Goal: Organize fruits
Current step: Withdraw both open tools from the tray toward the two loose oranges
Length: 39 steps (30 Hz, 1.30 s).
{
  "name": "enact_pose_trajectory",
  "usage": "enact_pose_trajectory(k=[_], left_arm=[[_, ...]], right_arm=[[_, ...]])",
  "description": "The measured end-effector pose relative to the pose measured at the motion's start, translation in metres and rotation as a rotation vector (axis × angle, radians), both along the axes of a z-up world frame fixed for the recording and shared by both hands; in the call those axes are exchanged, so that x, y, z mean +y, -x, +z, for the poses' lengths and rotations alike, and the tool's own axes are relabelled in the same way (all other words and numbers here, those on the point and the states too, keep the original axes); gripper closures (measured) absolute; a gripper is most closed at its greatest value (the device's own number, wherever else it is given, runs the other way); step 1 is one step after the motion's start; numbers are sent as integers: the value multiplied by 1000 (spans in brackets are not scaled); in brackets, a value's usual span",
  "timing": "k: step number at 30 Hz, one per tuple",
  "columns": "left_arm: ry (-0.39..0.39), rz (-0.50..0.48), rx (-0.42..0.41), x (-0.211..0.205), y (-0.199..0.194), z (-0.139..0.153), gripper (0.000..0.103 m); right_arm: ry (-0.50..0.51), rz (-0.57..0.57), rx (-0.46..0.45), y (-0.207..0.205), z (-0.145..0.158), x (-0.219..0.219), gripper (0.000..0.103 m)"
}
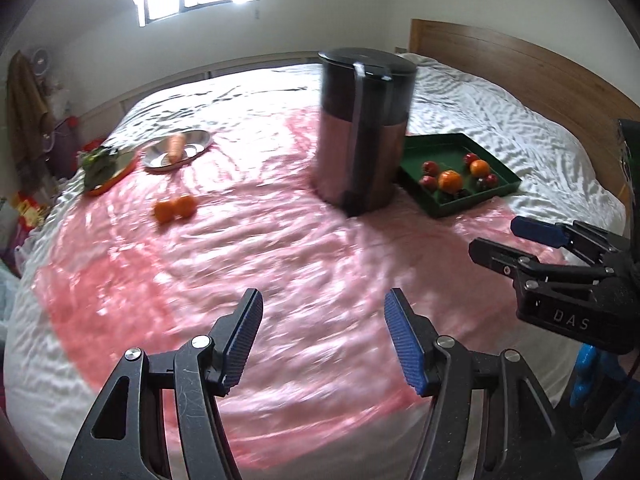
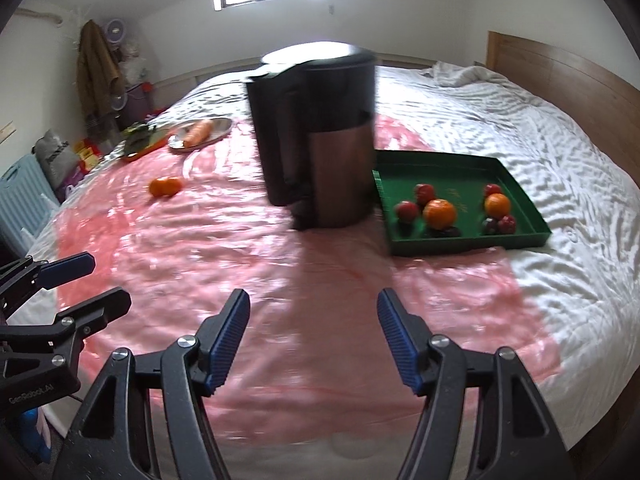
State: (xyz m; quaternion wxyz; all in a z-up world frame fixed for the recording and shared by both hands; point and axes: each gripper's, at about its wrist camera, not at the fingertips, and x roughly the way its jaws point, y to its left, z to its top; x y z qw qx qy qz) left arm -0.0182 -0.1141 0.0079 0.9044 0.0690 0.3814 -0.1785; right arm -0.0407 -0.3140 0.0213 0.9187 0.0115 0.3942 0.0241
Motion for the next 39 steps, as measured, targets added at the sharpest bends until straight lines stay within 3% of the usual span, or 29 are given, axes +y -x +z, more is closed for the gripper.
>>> enact_pose_trajectory(k=[8, 13, 19, 28, 32, 39], left_arm=[[20, 63, -3, 49, 8, -6, 45], [35, 130, 14, 82, -5, -14, 45], [0, 165, 59, 119, -27, -31, 45], [-18, 212, 99, 160, -87, -46, 45], [-41, 212, 100, 169, -123, -53, 45], [-14, 221, 119, 178, -197, -66, 45]], right_arm=[[-12, 82, 17, 1, -8, 54, 0], [3, 154, 23, -12, -10, 88, 0], [10, 227, 37, -40, -17, 128, 0], [19, 294, 50, -98, -28, 165, 0], [12, 294, 56, -133, -36, 173, 0], [-12, 274, 84, -185, -57, 179, 0]])
